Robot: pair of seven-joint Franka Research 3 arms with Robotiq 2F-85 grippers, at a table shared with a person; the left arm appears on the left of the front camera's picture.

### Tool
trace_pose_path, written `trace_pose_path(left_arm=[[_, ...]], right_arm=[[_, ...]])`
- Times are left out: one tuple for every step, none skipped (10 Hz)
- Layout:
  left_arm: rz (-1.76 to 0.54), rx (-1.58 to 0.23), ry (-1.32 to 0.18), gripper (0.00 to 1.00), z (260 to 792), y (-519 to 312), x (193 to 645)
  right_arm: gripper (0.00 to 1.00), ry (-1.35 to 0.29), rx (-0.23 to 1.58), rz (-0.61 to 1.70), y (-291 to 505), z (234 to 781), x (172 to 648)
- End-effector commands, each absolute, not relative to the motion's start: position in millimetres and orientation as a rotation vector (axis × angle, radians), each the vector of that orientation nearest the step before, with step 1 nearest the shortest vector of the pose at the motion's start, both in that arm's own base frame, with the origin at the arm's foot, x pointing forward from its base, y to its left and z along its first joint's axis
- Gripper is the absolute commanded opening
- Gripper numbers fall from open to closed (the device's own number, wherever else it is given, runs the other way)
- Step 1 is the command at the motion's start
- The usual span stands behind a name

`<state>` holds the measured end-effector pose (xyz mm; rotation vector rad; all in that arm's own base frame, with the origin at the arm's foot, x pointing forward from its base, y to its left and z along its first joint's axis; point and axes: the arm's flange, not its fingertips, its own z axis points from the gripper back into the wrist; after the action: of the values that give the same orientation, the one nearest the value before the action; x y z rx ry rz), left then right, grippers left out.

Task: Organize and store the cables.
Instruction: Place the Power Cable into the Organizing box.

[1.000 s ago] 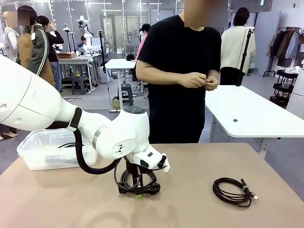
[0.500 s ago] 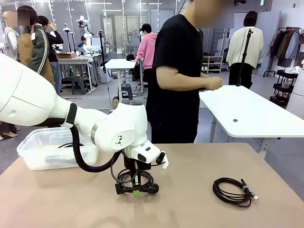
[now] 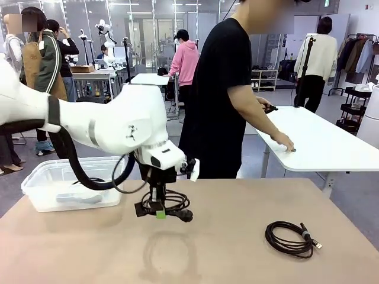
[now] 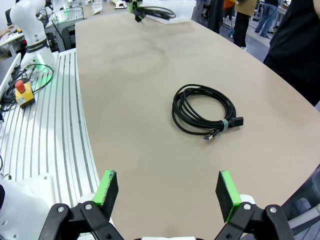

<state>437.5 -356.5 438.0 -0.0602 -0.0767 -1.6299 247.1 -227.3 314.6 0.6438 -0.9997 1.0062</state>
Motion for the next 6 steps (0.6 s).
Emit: trace_pose_path(left_arm=[[-1.68, -0.047, -0.12, 0.0, 453.2, -339.4, 413.7], [-1.63, -0.06, -0.077, 0.0, 438.0, -356.5, 437.5], [-1.63, -0.06, -0.077, 0.0, 438.0, -356.5, 437.5], [-1.63, -0.06, -0.077, 0.0, 438.0, -356.5, 437.5], [-1.63, -0.06, -0.077, 0.0, 438.0, -356.5, 437.5], [-1.63, -0.06, -0.077, 0.0, 438.0, -356.5, 437.5]], right_arm=[[1.0, -1.014, 0.645, 1.002, -227.1, 317.4, 247.2], [1.0, -1.014, 0.645, 1.002, -227.1, 317.4, 247.2], [1.0, -1.014, 0.645, 1.002, -227.1, 317.4, 247.2], [1.0, -1.014, 0.645, 1.002, -227.1, 317.4, 247.2], [1.0, -1.014, 0.645, 1.002, -227.1, 317.4, 247.2], [1.0, -1.014, 0.645, 1.002, -227.1, 317.4, 247.2]])
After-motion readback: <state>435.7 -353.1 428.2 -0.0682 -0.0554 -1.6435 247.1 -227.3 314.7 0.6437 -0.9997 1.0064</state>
